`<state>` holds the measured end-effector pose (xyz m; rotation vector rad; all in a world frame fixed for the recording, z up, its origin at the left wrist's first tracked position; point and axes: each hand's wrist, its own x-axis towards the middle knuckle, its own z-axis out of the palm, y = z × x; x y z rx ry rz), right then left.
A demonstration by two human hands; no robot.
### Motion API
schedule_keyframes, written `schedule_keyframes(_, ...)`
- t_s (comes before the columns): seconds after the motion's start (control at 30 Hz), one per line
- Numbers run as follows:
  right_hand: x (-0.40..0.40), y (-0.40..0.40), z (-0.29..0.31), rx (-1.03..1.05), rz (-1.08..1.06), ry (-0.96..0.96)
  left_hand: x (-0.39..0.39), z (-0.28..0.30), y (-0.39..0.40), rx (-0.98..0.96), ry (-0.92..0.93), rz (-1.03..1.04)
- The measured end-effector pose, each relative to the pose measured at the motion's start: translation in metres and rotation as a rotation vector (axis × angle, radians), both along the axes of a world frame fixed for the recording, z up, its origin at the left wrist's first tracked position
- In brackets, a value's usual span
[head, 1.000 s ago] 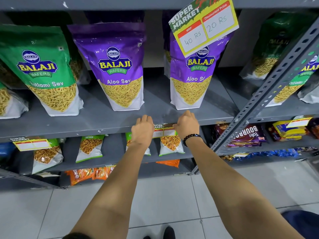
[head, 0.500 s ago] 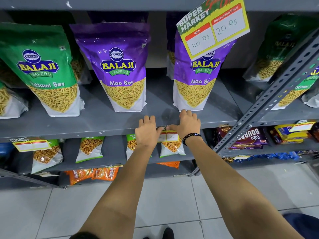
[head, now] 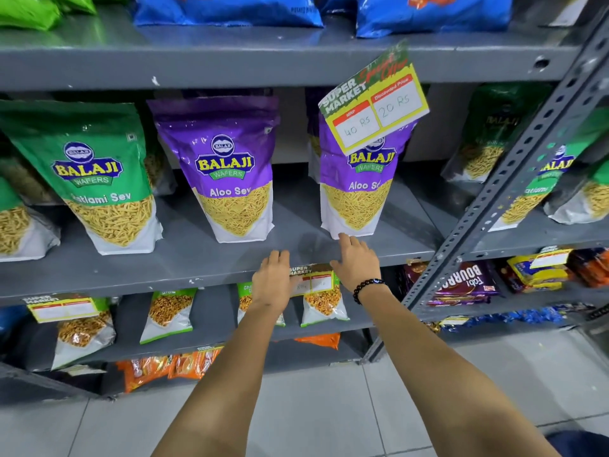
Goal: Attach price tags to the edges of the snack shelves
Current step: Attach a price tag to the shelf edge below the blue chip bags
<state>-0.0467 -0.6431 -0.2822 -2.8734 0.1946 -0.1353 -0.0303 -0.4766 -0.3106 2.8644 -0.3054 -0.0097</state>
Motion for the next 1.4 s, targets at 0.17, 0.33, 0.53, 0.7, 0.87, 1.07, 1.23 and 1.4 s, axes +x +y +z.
schedule_keyframes(0.17,-0.019,-0.008,0.046,-0.007,0.0,-0.316,-0.003,0.042,0.001,-0.069,-0.184,-0.018)
schedule_keyframes(0.33,-0.038,-0.006,0.113,-0.042,-0.063,-0.645,-0.007,0.11,-0.007,-0.144,-0.415,-0.027)
schedule_keyframes(0.53,-0.052,-0.009,0.19,-0.001,-0.09,-0.893,-0.017,0.187,-0.018,-0.216,-0.713,-0.043)
schedule_keyframes(0.7,-0.037,-0.014,0.241,-0.095,-0.018,-0.811,-0.016,0.231,-0.024,-0.17,-0.801,-0.027)
schedule_keyframes(0.87,-0.02,-0.019,0.263,-0.163,0.023,-0.72,-0.012,0.245,-0.029,-0.179,-0.797,-0.029)
schedule_keyframes(1.07,-0.014,-0.023,0.273,-0.076,0.032,-0.761,-0.009,0.253,-0.031,-0.251,-0.762,-0.033)
schedule_keyframes(1.23,-0.015,-0.032,0.278,-0.033,0.126,-0.705,-0.009,0.256,-0.03,-0.282,-0.788,-0.105)
schedule_keyframes(1.4,-0.023,-0.035,0.268,0.101,0.173,-0.683,-0.01,0.26,-0.021,-0.332,-0.877,-0.195)
